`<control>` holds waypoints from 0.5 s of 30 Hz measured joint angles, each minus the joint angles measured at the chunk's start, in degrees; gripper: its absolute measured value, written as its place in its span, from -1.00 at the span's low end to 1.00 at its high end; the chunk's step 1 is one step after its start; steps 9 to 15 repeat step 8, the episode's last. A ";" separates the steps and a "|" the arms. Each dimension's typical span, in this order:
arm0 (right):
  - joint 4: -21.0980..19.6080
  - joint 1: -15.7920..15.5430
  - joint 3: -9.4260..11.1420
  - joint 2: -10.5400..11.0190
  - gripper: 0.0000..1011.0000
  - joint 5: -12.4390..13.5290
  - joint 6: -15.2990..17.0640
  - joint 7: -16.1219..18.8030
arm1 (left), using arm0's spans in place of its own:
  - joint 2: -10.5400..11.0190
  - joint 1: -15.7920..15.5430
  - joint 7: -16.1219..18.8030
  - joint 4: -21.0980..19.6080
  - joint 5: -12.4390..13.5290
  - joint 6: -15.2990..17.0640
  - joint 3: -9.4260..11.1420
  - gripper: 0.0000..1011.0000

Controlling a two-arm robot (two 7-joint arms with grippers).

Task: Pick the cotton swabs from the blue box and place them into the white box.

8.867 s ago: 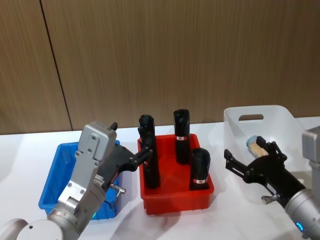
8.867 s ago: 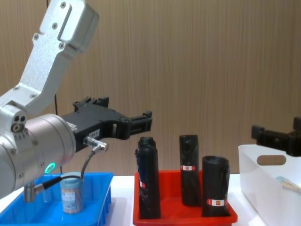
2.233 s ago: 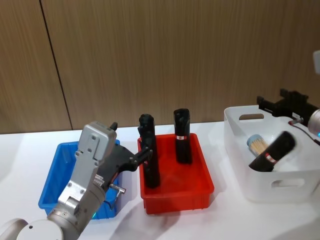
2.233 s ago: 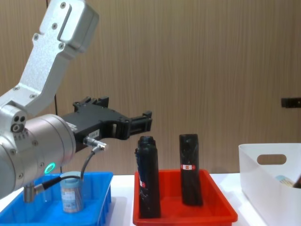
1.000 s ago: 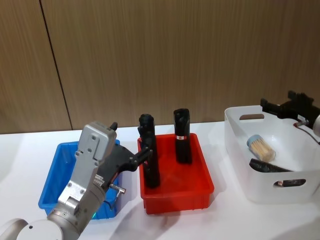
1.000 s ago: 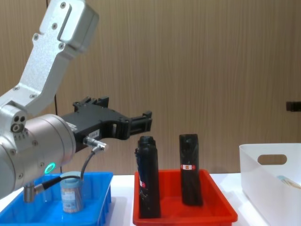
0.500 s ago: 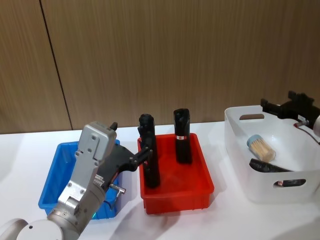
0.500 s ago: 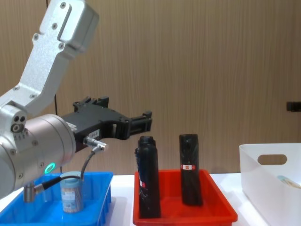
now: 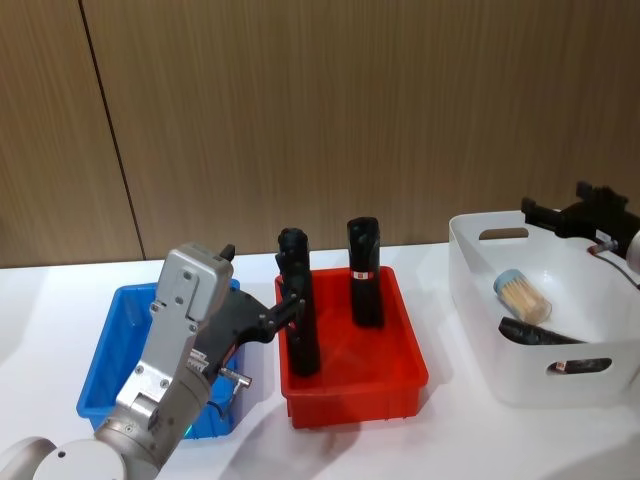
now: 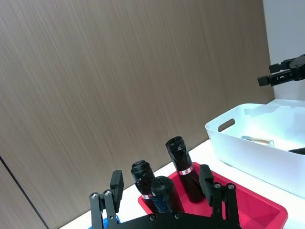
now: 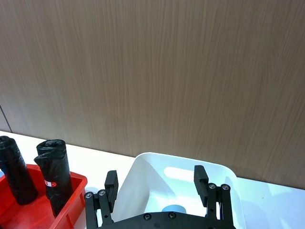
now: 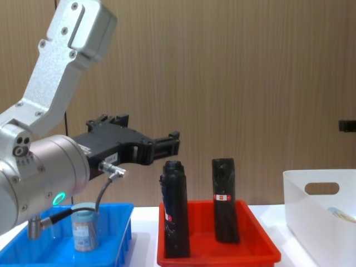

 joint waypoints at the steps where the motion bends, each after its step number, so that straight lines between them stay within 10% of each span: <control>1: 0.00 0.00 0.00 0.00 0.98 0.00 0.00 0.01 | 0.00 0.00 0.00 0.00 0.00 0.00 0.00 0.99; 15: 0.00 0.00 0.00 0.00 0.98 0.00 0.00 0.00 | 0.00 0.00 0.00 0.00 0.00 0.00 0.00 0.99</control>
